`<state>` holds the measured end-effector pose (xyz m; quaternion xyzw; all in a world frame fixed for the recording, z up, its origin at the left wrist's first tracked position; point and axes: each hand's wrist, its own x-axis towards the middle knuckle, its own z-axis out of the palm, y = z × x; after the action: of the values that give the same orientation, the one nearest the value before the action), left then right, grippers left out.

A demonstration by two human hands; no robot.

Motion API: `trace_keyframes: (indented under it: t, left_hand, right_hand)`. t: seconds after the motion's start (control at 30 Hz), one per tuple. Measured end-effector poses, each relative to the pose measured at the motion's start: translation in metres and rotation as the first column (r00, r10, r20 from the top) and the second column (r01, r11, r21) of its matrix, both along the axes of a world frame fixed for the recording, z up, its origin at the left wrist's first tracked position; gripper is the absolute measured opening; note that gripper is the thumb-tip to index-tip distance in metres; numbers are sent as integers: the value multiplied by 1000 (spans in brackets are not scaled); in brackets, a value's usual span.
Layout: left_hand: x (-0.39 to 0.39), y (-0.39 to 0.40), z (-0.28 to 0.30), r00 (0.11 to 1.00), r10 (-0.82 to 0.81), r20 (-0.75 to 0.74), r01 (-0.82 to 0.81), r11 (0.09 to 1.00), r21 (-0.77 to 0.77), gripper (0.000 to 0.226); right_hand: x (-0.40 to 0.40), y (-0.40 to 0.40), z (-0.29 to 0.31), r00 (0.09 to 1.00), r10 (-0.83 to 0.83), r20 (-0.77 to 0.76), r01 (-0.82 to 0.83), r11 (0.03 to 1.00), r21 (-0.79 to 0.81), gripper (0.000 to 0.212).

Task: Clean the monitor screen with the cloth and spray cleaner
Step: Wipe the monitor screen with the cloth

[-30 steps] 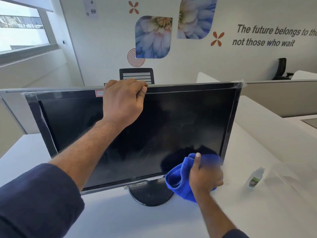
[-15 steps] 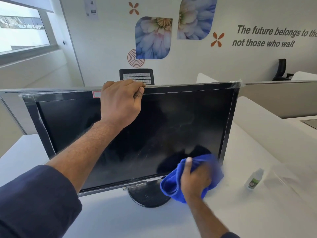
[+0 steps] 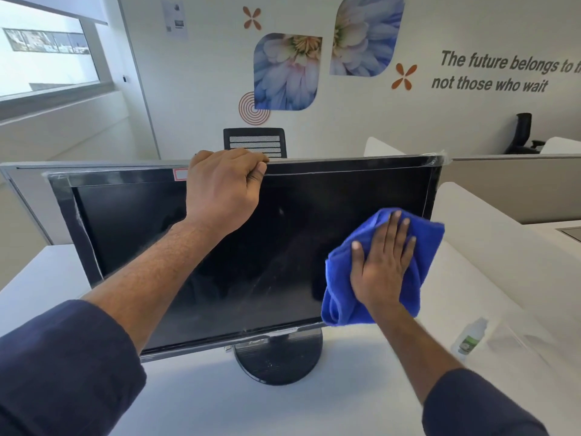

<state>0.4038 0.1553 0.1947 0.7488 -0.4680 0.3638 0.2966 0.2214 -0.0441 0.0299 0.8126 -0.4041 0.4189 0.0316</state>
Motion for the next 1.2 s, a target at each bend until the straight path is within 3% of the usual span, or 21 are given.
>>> trace_keyframes:
  t: [0.17,0.33,0.5,0.6,0.7,0.8,0.87,0.97,1.07,1.2]
  left_hand:
    - [2,-1,2,1000,-7,-6,7,1000,14,30]
    - [2,-2,1,1000,-19,2,19,1000,10,31]
    - [3,-1,1,999,-35,0,35,999,-1,31]
    - [2,-1,1,999,-33,15,33,999,-1,31]
    - [0,0,2,1000,-28,2,28,1000,-1,30]
    - [-1,2,2,1000,-25,-13,25,1000,-2,28]
    - [-3,2,3,999,-28,-20,28,1000,-4,27]
    - [-2,1,4,999,-23,-39,23,1000,-9,26]
    - [-2,1,4,999,-14,-45,14,1000,-16,24]
    - [-4,1,4,999,-26,-26,26,1000,-18,23]
  right_hand:
    - [35,20,44,996,43,75,-39,998,-50,76]
    - [51,62,7,960,202,-192,-247,936,-250,78]
    - [42,71,-39,841,255,-478,-465,792,-395,74]
    - [29,53,-40,790,274,-548,-552,706,-444,71]
    - [20,31,-16,854,375,-362,-498,792,-354,73]
    - [30,20,28,969,231,-88,-245,942,-230,77]
    - [44,25,53,989,147,-16,-147,970,-195,78]
    - [68,50,62,988,141,56,-130,978,-161,80]
    - [89,85,44,958,273,-86,-286,926,-245,79]
    - [93,130,-29,769,437,-466,-627,660,-415,66]
